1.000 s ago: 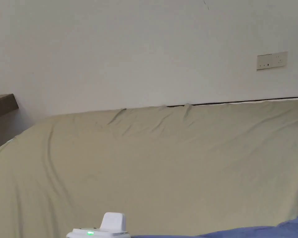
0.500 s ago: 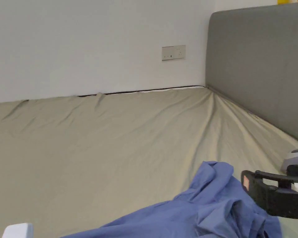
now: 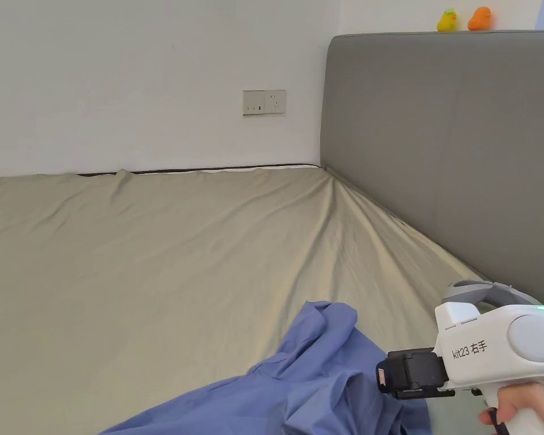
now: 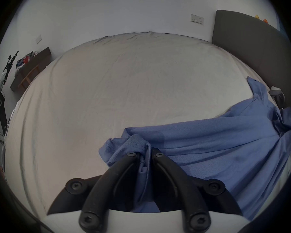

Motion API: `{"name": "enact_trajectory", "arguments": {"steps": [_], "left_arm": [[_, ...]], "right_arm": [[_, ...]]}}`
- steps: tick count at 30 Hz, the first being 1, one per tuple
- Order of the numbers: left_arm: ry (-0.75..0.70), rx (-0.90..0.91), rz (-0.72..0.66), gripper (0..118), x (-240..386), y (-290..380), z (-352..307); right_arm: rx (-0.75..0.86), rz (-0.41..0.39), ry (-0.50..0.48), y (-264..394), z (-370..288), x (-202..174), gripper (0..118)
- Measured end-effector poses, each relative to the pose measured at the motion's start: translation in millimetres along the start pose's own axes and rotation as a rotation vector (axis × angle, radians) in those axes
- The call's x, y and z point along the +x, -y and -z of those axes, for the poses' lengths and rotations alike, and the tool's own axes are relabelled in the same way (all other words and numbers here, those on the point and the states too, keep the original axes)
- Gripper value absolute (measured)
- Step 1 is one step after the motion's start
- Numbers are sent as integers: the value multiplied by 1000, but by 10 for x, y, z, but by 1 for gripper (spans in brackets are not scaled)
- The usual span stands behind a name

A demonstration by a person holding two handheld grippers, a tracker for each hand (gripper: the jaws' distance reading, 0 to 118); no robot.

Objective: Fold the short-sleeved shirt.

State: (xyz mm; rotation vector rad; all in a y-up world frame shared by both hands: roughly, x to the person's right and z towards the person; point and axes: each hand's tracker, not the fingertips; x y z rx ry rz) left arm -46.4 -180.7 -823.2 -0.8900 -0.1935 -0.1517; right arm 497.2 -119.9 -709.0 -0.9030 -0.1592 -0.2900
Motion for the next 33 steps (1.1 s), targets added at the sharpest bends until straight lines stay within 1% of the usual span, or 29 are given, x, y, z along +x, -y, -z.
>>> {"name": "enact_trajectory", "arguments": {"steps": [2, 4, 7, 8, 9, 10, 11, 12, 13, 14, 15, 16, 17, 18, 20, 21, 23, 24, 26, 29, 31, 32, 33], "left_arm": [[4, 2, -4, 7, 8, 10, -11], [4, 5, 9, 7, 20, 12, -17], [3, 4, 9, 7, 40, 13, -27], [5, 11, 5, 7, 30, 19, -23], [8, 23, -1, 7, 19, 40, -22], [13, 40, -11, 7, 10, 64, -26], [24, 65, -33, 7, -4, 90, -26], [43, 97, -77, 7, -70, 118, 19], [56, 107, -99, 7, -107, 121, 33], [81, 100, -136, 7, -150, 107, 38], [110, 95, -190, 7, -198, 81, 44], [152, 79, -253, 7, -267, 40, 67], [175, 53, -300, 8, -330, 0, 77], [197, 40, -357, 8, -382, -37, 68], [242, 36, -410, 8, -433, -103, 67], [257, 35, -410, 8, -431, -139, 43], [255, 61, -383, 8, -389, -243, -83], [276, 86, -374, 8, -378, -316, -178], [335, 138, -383, 8, -419, -497, -432], [371, 260, -369, 8, -519, -813, -985], [349, 346, -326, 8, -553, -1019, -1452], [346, 383, -302, 8, -571, -1104, -1678], [327, 422, -288, 8, -577, -1187, -1941]], "right_arm": [[0, 34, 3, 32, 98, 65, 114], [-4, 24, 16, 19, 196, 38, 113], [-42, -34, 49, 79, 370, -56, 113], [-49, -41, 51, 102, 417, -78, 111], [-57, -46, 46, 139, 478, -106, 105], [-63, -47, 39, 171, 509, -112, 93], [-62, -43, 40, 205, 528, -124, 74], [-57, -52, 80, 235, 541, -140, 58], [-45, -71, 98, 230, 546, -160, 47], [-20, -79, 39, 216, 510, -156, 16], [-18, -50, -28, 196, 481, -148, 3], [-4, 5, -56, 200, 440, -172, 3], [37, 18, -5, 147, 400, -203, 3], [61, -11, 8, 116, 348, -237, 3], [132, -54, 0, 64, 222, -291, 3], [151, -48, 13, 17, 183, -335, 3], [221, -29, -14, -49, -7, -411, 3], [249, -40, -56, -98, -150, -464, 3], [331, -60, -77, -231, -412, -596, 3], [455, -99, -115, -439, -945, -810, 3], [572, -99, -131, -544, -1412, -949, 3], [606, -118, -150, -609, -1631, -999, 3], [676, -109, -155, -652, -1865, -1090, 3]]}}
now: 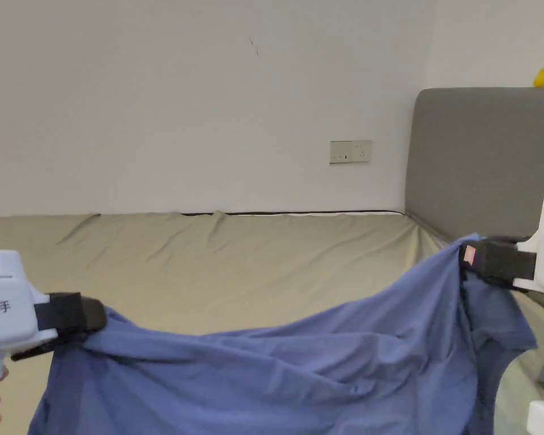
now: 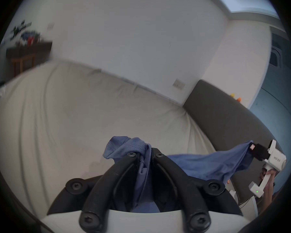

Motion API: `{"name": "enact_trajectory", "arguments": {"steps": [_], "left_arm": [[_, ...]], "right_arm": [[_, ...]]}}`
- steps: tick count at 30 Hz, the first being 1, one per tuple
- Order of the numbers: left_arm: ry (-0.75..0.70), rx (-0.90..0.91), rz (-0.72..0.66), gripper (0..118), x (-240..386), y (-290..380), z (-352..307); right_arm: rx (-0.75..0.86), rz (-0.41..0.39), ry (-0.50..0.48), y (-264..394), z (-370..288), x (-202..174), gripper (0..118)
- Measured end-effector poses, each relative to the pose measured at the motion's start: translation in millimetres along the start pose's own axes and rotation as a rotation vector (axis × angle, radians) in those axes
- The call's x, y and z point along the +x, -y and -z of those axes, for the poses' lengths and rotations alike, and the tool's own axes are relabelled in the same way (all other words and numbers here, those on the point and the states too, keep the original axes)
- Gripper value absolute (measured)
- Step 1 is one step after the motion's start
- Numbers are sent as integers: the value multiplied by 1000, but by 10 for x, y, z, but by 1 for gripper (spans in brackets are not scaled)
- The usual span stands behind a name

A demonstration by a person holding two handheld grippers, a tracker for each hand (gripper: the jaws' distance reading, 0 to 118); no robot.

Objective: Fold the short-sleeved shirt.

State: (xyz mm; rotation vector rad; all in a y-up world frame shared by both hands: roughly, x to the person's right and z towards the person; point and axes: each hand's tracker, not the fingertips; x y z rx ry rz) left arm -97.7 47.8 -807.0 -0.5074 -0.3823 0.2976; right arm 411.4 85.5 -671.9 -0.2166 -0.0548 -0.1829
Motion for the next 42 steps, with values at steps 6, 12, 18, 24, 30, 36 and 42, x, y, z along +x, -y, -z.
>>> {"name": "enact_trajectory", "arguments": {"steps": [6, 12, 18, 24, 30, 36, 42], "left_arm": [[-64, 296, 125, 8, 570, -892, -1225], [-227, 495, 243, 8, 906, -1226, -1847], [-255, 541, 459, 8, 1068, -1059, -1869], [-195, 508, 367, 8, 942, -1005, -1658], [-161, 475, 249, 8, 694, -1141, -1227], [-223, 549, 311, 8, 656, -1564, -491], [-245, 515, 295, 8, 499, -1767, 221]], "right_arm": [[276, -97, 1, -998, -871, -391, 3], [454, -134, 19, -1443, -1419, -544, 3], [461, -103, 5, -1619, -1559, -691, 3], [478, -202, 42, -1594, -1364, -829, 3], [479, -142, 57, -1563, -694, -766, 3], [581, -180, 75, -1805, 105, -781, 3], [600, -161, 43, -1791, 781, -671, 3]]}}
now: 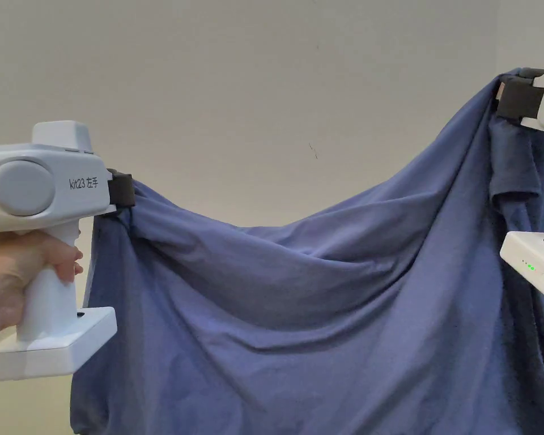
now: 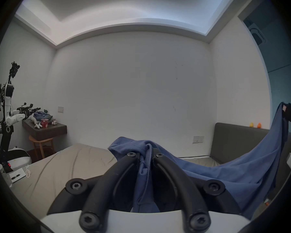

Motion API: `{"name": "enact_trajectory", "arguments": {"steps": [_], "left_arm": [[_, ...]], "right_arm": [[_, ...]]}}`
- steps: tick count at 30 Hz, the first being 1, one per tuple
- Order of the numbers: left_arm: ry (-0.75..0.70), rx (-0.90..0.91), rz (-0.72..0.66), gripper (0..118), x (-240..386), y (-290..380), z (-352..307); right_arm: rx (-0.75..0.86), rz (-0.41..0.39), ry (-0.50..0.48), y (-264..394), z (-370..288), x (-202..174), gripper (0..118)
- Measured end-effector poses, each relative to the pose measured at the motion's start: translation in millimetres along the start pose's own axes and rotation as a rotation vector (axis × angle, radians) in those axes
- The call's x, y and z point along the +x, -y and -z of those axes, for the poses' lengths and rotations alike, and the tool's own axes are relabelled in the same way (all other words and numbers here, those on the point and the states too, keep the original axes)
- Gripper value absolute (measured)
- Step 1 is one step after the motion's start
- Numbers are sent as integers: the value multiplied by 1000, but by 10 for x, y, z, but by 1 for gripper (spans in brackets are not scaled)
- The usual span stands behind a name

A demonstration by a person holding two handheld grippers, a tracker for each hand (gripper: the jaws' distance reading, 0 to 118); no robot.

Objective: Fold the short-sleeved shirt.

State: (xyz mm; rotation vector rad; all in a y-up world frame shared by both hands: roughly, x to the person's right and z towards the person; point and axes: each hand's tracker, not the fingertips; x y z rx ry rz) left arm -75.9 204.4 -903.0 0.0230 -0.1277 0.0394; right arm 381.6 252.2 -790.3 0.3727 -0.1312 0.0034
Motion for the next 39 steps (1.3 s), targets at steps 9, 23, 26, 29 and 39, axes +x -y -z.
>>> {"name": "enact_trajectory", "arguments": {"steps": [9, 23, 26, 29, 39], "left_arm": [[52, -149, 7, 8, -65, 843, -21], [86, -549, -84, 8, -328, 2202, -2207], [52, -610, -156, 8, -435, 2542, -2657], [27, -662, -160, 8, -496, 2843, -3033], [-5, -855, -101, 116, -610, 3161, -3426]], "right_arm": [[-163, 92, -34, 933, -354, 119, 3], [-520, 277, 38, 1668, -3318, 23, 3], [-662, 165, 63, 1763, -3824, -31, 3], [-756, 170, 48, 1911, -4204, 7, 3], [-967, 49, 82, 2126, -4472, -59, 117]]}}
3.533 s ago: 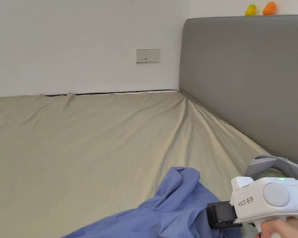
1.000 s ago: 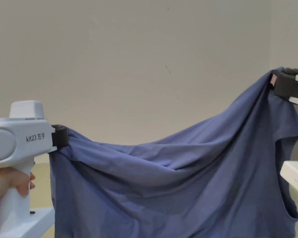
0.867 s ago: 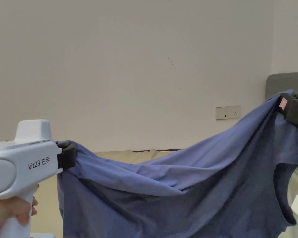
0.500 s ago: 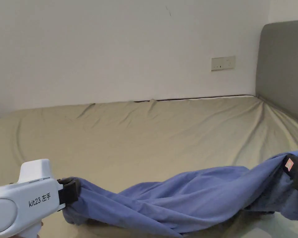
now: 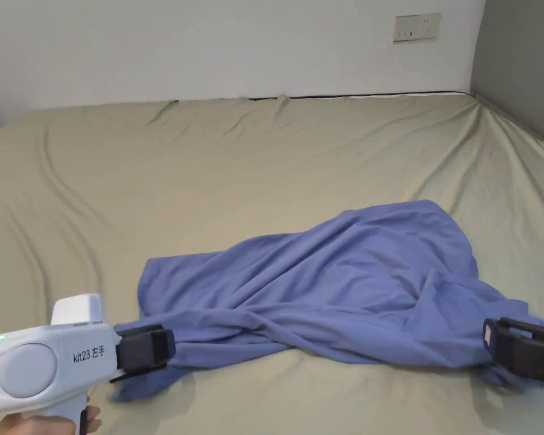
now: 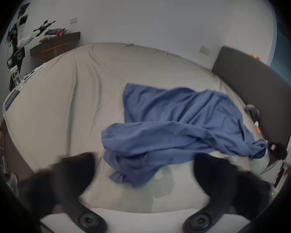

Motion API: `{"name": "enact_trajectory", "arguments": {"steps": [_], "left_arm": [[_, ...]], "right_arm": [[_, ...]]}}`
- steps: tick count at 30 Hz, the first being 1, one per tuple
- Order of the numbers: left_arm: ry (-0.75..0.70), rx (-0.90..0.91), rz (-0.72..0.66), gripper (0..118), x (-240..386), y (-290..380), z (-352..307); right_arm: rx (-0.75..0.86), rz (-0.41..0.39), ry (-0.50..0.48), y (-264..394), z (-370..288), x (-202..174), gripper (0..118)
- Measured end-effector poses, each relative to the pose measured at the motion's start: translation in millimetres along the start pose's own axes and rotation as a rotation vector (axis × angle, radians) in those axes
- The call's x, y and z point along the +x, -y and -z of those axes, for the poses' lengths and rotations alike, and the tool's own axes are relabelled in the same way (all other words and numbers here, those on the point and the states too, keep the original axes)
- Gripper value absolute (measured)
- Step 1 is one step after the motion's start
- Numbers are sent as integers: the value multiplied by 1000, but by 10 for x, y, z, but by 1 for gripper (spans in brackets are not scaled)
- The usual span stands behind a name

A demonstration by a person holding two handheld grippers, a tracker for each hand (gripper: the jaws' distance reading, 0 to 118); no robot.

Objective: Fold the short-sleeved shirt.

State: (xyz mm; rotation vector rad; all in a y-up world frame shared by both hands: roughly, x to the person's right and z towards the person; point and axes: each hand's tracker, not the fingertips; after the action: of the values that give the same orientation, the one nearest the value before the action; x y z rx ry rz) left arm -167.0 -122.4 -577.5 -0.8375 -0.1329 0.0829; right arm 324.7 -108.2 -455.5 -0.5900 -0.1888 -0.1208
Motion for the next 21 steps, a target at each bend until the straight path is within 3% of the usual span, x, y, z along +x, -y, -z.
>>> {"name": "enact_trajectory", "arguments": {"steps": [2, 4, 8, 9, 10, 11, 12, 13, 14, 15, 16, 18, 21], "left_arm": [[30, 49, -6, 116, -12, 4, -196], [36, 73, -32, 116, 8, -101, -386], [92, 263, -52, 113, 120, -277, -780], [117, 292, -60, 105, 157, -310, -907], [128, 307, -83, 86, 149, -308, -968], [145, 316, -120, 48, 167, -326, -1045], [160, 330, -160, 15, 191, -333, -1103], [178, 341, -175, 0, 217, -326, -1141], [204, 356, -157, 0, 256, -288, -1170], [235, 380, -126, 0, 298, -279, -1215], [255, 386, -101, 0, 332, -294, -1239], [226, 361, -104, 0, 343, -340, -1185], [144, 352, -45, 0, 400, -391, -1148]], "right_arm": [[69, -24, 1, -74, -120, -46, 114], [92, 9, -37, -243, -169, -27, 114], [298, -42, -79, -586, -461, -262, 113], [354, -46, -102, -648, -544, -320, 110], [399, -46, -136, -690, -618, -367, 101], [435, -40, -174, -717, -690, -396, 77], [456, -32, -220, -729, -740, -433, 41], [480, -27, -250, -729, -763, -470, 0], [484, 19, -263, -691, -792, -509, 0], [583, -35, -234, -717, -841, -537, 0], [474, 11, -300, -677, -769, -538, 0], [443, 10, -338, -673, -683, -543, 0], [452, -27, -274, -701, -625, -581, 0]]}}
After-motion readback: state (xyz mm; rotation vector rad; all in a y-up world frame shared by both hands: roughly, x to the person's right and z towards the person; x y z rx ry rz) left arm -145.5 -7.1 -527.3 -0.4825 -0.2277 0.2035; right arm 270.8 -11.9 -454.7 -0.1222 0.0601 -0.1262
